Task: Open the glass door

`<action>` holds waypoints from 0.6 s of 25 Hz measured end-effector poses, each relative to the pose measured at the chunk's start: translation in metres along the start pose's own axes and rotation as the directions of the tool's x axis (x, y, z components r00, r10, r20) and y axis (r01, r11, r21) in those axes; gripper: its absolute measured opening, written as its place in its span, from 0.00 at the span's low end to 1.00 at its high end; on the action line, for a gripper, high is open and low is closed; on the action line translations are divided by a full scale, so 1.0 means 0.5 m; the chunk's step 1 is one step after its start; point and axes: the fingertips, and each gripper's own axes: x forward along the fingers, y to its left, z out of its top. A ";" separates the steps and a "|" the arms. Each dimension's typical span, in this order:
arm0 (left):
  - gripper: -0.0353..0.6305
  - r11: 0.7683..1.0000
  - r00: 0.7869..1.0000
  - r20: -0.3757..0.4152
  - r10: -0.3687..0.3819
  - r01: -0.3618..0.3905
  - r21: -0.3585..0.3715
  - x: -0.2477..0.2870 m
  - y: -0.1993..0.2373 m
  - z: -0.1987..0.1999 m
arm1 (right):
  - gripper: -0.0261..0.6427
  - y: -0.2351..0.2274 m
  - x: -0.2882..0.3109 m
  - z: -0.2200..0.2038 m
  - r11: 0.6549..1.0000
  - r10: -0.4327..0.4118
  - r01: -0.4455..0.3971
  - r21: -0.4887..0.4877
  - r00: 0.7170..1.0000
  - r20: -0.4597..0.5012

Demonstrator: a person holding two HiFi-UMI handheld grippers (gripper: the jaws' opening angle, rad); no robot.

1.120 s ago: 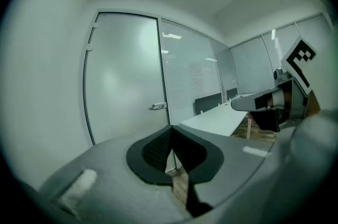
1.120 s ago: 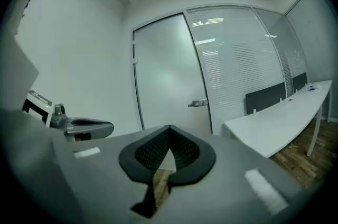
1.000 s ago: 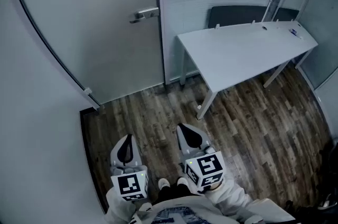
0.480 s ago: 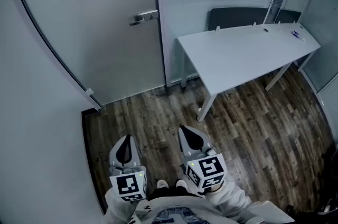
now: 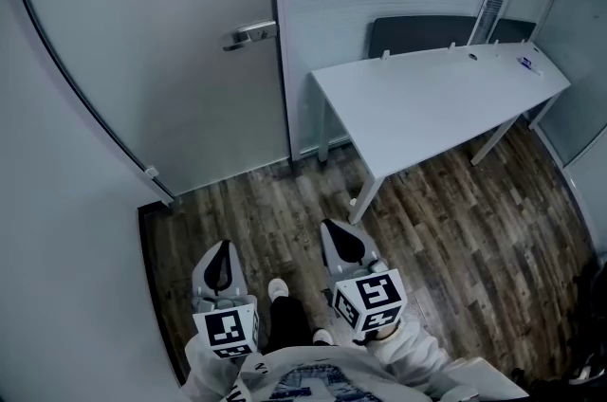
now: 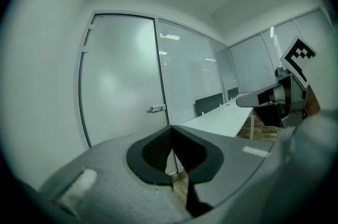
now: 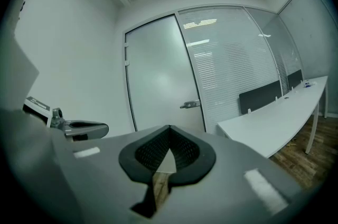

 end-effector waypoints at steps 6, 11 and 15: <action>0.06 1.000 1.000 0.008 -0.023 0.023 -0.013 0.110 0.053 0.006 | 0.05 -0.013 0.114 0.011 1.000 -0.016 0.016 -0.007 1.000 -0.025; 0.06 0.999 0.999 0.002 -0.033 0.033 -0.024 0.192 0.116 0.004 | 0.05 -0.003 0.216 0.037 1.000 -0.022 0.022 -0.020 1.000 -0.021; 0.06 0.999 0.999 0.004 -0.036 0.036 -0.026 0.247 0.164 0.007 | 0.05 0.000 0.286 0.044 0.999 -0.031 0.030 -0.019 0.999 -0.029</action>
